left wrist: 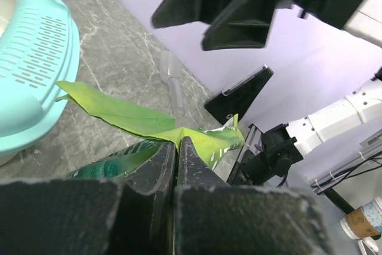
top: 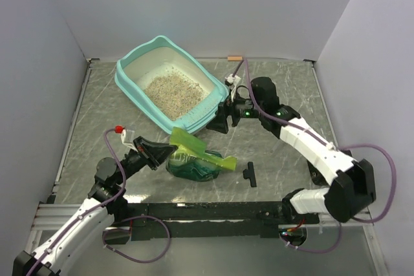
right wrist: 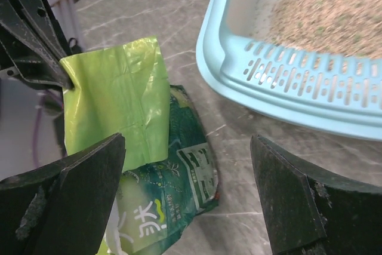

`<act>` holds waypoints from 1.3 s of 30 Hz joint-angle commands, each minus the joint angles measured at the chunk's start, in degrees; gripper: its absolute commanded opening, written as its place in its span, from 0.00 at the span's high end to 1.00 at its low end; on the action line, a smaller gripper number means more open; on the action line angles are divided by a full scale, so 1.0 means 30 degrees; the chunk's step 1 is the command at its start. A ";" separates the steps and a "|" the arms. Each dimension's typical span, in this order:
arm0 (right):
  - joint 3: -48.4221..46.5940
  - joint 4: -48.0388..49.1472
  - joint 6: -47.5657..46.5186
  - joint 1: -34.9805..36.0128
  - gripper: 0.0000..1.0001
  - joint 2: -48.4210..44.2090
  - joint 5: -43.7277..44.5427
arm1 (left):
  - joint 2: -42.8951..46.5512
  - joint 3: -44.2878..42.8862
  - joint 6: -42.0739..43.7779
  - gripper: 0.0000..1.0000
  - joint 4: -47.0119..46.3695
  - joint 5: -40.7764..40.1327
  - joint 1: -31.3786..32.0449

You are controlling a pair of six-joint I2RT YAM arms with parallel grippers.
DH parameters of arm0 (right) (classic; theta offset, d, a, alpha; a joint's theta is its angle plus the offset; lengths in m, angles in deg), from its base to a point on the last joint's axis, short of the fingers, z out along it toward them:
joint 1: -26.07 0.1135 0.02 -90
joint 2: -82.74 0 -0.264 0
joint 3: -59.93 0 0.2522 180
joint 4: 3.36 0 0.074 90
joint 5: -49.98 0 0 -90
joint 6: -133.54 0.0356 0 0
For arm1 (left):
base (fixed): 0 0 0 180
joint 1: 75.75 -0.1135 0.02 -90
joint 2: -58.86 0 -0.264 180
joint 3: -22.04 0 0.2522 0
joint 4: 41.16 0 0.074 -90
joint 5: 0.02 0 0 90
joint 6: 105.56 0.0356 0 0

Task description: Fill the litter box with clean litter

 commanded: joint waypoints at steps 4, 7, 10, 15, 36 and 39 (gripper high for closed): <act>-0.1698 0.1294 0.2245 -0.0670 0.09 0.3089 -0.5225 | 0.0010 -0.0460 -0.0331 0.99 -0.5110 0.0962 0.0105; -0.1699 0.2492 0.3267 -0.0612 0.10 0.4145 -0.6103 | 0.0039 -0.0460 -0.0418 0.99 -0.5461 0.1313 0.0105; -0.1524 0.4186 0.4555 -0.0612 0.11 0.5140 -0.7421 | -0.0019 -0.0460 -0.0448 0.99 -0.5754 0.1548 0.0105; -0.1173 0.4869 0.4914 0.0206 0.12 0.6197 -0.7629 | -0.0282 -0.0489 -0.0536 0.99 -0.6457 0.2074 0.0105; 0.0322 0.8913 0.7668 0.2083 0.51 0.6257 -1.0091 | -0.0401 -0.0460 -0.0478 0.99 -0.6607 0.1960 0.0105; 0.0148 0.7979 0.6998 0.2200 0.78 0.5643 -0.9974 | -0.0254 -0.0548 -0.0303 0.99 -0.6255 0.1697 0.0105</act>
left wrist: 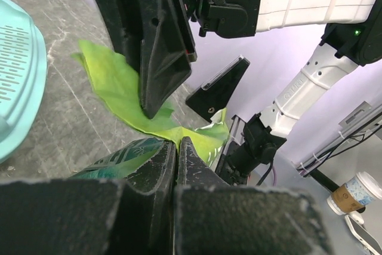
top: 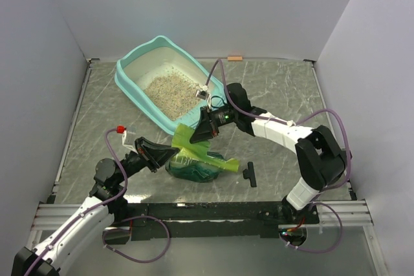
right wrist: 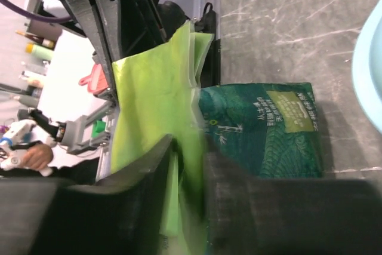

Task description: Fill the litter box with clean litter

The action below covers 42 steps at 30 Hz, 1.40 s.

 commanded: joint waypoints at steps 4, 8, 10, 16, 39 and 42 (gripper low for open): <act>-0.1647 -0.4783 -0.3609 0.0679 1.00 -0.2885 0.2290 | 0.1066 -0.1990 0.0764 0.86 0.0143 -0.1521 0.0105; -0.3467 -0.9009 -0.7795 0.2317 1.00 -0.4970 0.7831 | 0.1332 -0.4891 0.2432 0.45 0.6800 -0.4681 0.0105; -0.4113 -0.9606 -0.8682 0.3314 1.00 -0.5850 1.0288 | 0.1156 -0.6854 0.3048 0.26 1.0396 -0.6472 0.0105; -0.4671 -0.9786 -0.9884 0.5244 1.00 -0.7140 1.4077 | 0.0189 -1.0665 0.5012 0.09 1.6416 -0.9985 0.0105; -1.0855 -0.9288 -1.2817 1.1959 1.00 -0.2747 2.4395 | -0.2419 -1.1784 0.5776 0.06 2.1228 -1.4970 0.0105; -1.0327 -0.9140 -1.2494 1.2339 1.00 -0.2834 2.4978 | -0.2098 -1.1343 0.5776 0.06 2.1023 -1.5383 0.0105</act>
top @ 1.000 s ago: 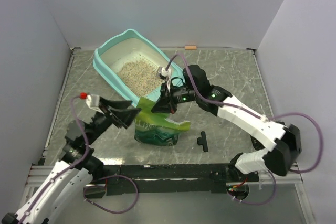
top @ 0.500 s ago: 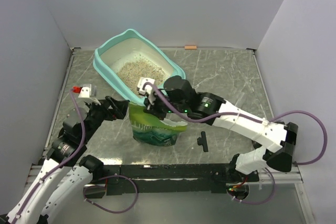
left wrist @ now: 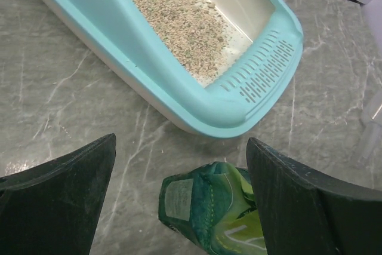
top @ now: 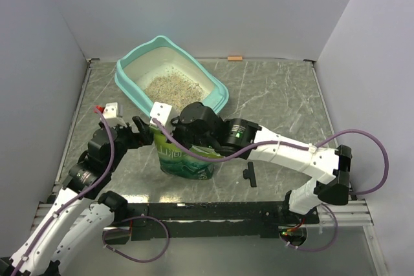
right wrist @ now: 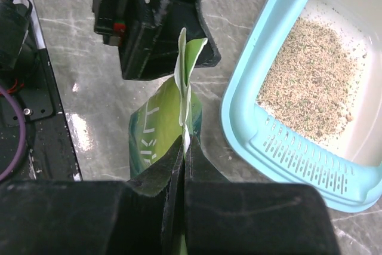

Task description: Fill the litter box with clean litter

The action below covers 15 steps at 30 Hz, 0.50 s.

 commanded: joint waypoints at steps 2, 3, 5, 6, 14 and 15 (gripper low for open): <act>-0.0111 0.4403 0.0293 0.1135 1.00 -0.0845 0.1025 | 0.0592 0.0358 0.0203 0.06 -0.0178 -0.0323 0.0061; -0.0023 0.4434 0.0293 0.1253 1.00 -0.1051 0.1144 | 0.0797 0.0446 0.0203 0.06 -0.0208 -0.0351 0.0061; -0.0196 0.4143 0.0439 0.1488 1.00 -0.1403 0.0942 | 0.0974 0.0505 0.0261 0.06 -0.0180 -0.0498 0.0061; -0.0256 0.3793 0.0439 0.1605 1.00 -0.1463 0.0998 | 0.1091 0.0505 0.0290 0.06 -0.0179 -0.0469 0.0061; 0.4309 0.6714 0.0380 0.3303 1.00 -0.2780 0.2637 | 0.0507 0.0447 -0.0002 0.06 0.0143 -0.0760 0.0061; 0.4662 0.6951 0.0497 0.3392 1.00 -0.2869 0.2959 | 0.0448 0.0418 -0.0060 0.06 0.0172 -0.0762 0.0061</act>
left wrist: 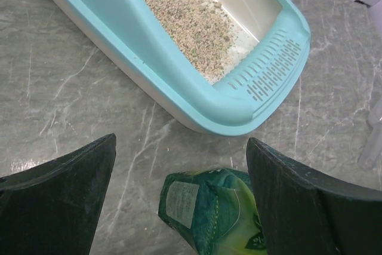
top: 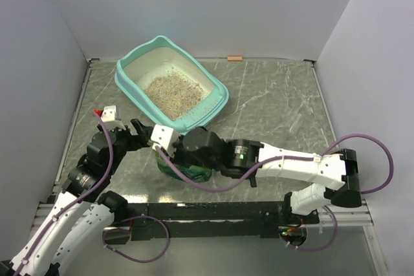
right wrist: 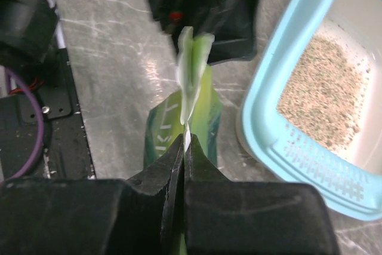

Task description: Fill the litter box with clean litter

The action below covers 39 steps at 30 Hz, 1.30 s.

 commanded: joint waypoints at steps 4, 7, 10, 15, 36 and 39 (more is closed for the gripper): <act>0.2113 0.4860 0.0330 0.1056 1.00 -0.1851 0.1799 | -0.0332 -0.0121 -0.0295 0.07 0.0195 -0.0595 0.0054; 0.1645 0.4451 0.0213 0.1085 0.98 -0.2028 0.2559 | -0.0157 -0.0092 -0.0324 0.07 0.0195 -0.0742 0.0054; 0.1117 0.4039 0.0067 0.1056 0.76 -0.2232 0.3116 | -0.0009 -0.0004 -0.0295 0.07 0.0137 -0.0654 0.0054; 0.0531 0.2577 0.0007 0.0705 0.43 -0.3313 0.4319 | -0.0156 0.0025 -0.0178 0.07 0.0136 -0.0391 0.0054; 0.3927 -0.4986 0.0213 -0.6679 0.07 -0.6453 -0.6488 | 0.0459 -0.0062 -0.0295 0.05 0.0224 -0.0625 0.0054; 0.4426 -0.4488 0.0213 -0.6650 0.06 -0.6014 -0.6842 | 0.0401 -0.0033 -0.0236 0.05 0.0195 -0.0538 0.0054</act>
